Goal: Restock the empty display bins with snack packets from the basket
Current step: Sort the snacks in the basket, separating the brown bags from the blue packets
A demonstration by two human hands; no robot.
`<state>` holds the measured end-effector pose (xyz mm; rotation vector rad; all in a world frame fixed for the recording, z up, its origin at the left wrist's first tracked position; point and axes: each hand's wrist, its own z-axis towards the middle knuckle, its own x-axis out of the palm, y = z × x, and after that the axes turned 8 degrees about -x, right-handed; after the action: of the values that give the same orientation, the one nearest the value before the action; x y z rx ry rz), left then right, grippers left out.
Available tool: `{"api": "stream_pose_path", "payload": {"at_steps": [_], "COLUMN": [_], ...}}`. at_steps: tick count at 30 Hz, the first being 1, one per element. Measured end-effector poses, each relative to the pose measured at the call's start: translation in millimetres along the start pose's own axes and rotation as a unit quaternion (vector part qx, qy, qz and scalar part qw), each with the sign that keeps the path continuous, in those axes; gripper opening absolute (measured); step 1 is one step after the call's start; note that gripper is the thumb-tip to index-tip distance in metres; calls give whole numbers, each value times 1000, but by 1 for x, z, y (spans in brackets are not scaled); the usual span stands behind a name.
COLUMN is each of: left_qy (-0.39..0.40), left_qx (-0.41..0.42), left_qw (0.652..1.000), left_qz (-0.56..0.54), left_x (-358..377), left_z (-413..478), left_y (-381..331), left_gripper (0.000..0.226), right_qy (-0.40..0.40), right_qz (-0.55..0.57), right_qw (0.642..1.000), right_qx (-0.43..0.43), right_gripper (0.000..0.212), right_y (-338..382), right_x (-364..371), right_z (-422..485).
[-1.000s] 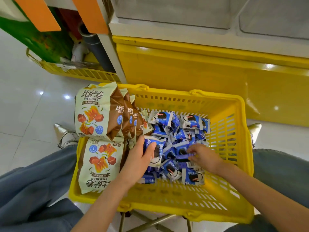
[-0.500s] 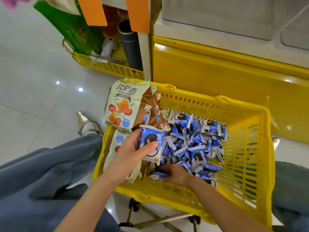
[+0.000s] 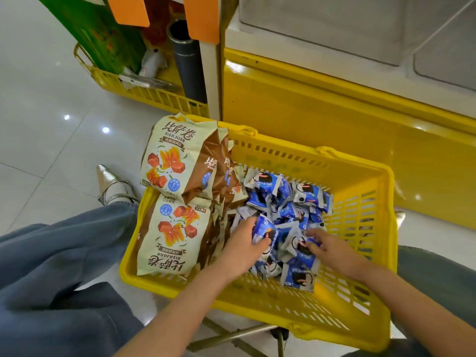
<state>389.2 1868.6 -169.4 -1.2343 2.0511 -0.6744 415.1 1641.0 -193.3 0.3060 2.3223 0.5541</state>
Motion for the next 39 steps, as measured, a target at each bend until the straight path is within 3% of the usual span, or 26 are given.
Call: {"api": "stream_pose_path", "payload": {"at_steps": [2, 6, 9, 12, 17, 21, 23, 26, 29, 34, 39], "left_qy": [4, 46, 74, -27, -237, -404, -452, -400, -292, -284, -291], "left_qx": [-21, -23, 15, 121, 260, 244, 182, 46, -13, -14, -13], "left_qw": [999, 994, 976, 970, 926, 879, 872, 915, 956, 955, 948], "left_qz": [25, 92, 203, 208, 140, 71, 52, 13, -33, -91, -129], "left_x": [24, 62, 67, 41, -38, -92, -110, -125, -134, -133, -133], "left_z": [18, 38, 33, 9, -51, -74, -72, -62, -54, -52, -50], "left_y": [2, -2, -10, -22, -28, -1, 19, 45, 56, 57, 59], "left_gripper": [47, 49, 49, 41, 24, 19, 18, 24, 19, 15, 18], "right_qy": [-1, -48, -98, -170, -111, -31, 4, 32, 39, 57, 19], "right_qz": [-21, -57, -148, -82, -14, 1, -3, -39, -147, -383, -411], "right_qw": [999, 995, 984, 980, 983, 985, 986, 983, 962, 884, 877], "right_qx": [31, 63, 29, -65, -143, -169, -169, -174, -226, -261, -247], "right_gripper": [41, 38, 45, 39, 37, 39, 39, 40, 38, 45, 39], "right_y": [-13, -19, -11, 8, 56, 89, 96, 95, 90, 88, 91], "right_x": [-2, -8, -6, -5, 10, 37, 51, 63, 66, 69, 67], "right_z": [-2, -2, -4, -3, 23, 56, 72, 93, 108, 121, 124]}}
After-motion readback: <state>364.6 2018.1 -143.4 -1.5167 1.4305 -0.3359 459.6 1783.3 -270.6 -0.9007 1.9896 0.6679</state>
